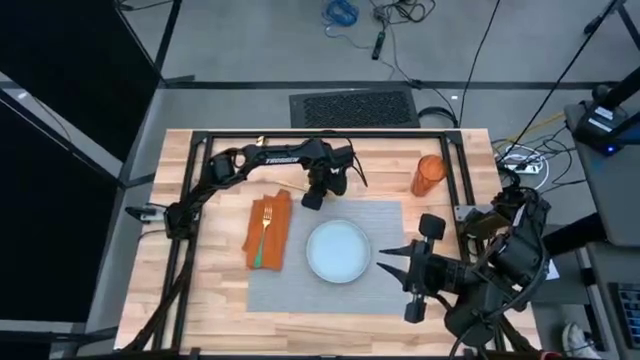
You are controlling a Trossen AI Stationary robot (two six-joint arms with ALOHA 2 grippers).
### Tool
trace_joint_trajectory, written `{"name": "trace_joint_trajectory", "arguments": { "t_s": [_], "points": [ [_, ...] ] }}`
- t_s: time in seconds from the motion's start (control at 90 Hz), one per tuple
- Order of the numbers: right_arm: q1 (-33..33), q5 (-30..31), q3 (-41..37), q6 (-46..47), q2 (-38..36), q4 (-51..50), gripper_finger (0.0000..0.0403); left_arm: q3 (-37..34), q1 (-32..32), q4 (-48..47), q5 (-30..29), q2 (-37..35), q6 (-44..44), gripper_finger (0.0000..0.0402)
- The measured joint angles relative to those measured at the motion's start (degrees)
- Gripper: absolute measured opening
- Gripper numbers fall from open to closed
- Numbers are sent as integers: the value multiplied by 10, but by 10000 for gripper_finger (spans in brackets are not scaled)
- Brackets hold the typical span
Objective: Set table place
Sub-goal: Put the gold table knife on the gray table mat to the right of the blue plate
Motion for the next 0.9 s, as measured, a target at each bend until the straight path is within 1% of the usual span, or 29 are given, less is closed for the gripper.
{"name": "trace_joint_trajectory", "arguments": {
  "t_s": [0.178,0.389,0.644,0.9],
  "points": [
    [0,0,0,0,0,0,86,0,-5,-3,-12,0,14,1],
    [0,0,0,-1,0,0,86,2,-22,-12,-51,0,35,0],
    [0,0,0,-1,0,0,86,38,-32,-42,-72,5,42,0],
    [0,0,0,0,0,-1,86,80,-34,-75,-67,5,31,3]
  ]
}}
